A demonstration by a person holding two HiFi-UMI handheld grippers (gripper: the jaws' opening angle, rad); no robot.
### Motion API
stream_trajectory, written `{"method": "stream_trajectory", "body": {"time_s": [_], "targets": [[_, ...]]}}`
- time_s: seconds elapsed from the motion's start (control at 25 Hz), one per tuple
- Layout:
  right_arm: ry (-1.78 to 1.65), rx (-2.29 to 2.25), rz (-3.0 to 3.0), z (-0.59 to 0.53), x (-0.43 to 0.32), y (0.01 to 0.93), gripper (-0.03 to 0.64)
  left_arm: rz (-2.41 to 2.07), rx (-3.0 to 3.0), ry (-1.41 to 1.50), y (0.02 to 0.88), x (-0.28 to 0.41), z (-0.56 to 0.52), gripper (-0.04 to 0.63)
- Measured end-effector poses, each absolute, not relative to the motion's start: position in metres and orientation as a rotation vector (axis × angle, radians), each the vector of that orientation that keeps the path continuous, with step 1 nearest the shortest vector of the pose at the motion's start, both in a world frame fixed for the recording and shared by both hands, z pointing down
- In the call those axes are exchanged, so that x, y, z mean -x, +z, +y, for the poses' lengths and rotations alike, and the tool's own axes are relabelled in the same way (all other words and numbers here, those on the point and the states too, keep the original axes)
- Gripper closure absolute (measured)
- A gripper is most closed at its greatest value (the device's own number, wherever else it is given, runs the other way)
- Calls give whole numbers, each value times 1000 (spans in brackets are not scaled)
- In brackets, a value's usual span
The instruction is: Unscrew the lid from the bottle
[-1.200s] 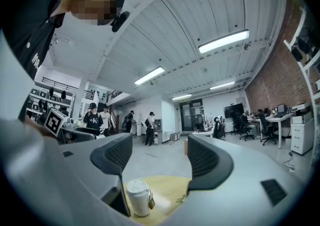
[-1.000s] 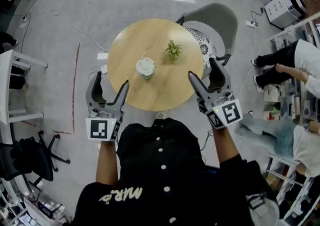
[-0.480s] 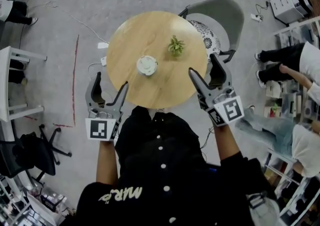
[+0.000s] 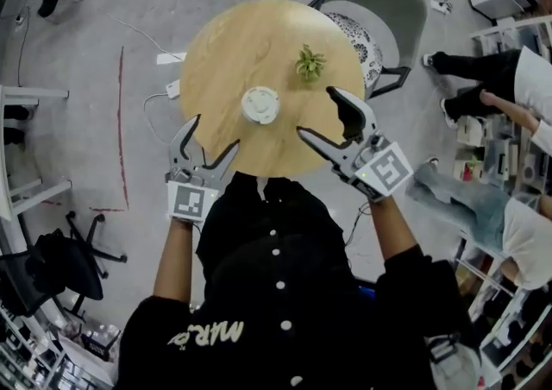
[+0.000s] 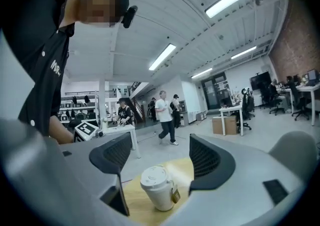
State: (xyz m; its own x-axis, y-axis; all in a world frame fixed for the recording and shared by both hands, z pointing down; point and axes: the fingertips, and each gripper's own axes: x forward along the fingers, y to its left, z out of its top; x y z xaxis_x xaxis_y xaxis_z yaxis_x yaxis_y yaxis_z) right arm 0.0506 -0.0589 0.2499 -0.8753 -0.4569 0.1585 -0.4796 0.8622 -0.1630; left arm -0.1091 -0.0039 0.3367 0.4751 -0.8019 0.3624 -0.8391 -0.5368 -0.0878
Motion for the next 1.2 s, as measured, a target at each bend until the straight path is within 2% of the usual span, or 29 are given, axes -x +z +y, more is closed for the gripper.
{"method": "stream_trajectory", "body": {"time_s": [0.48, 1.2], "targets": [[280, -567, -2775, -64, 1, 342, 236, -1140, -2741, 695, 475, 76, -47, 222], [294, -475, -2703, -70, 18, 399, 216, -851, -2769, 732, 560, 31, -78, 209]]}}
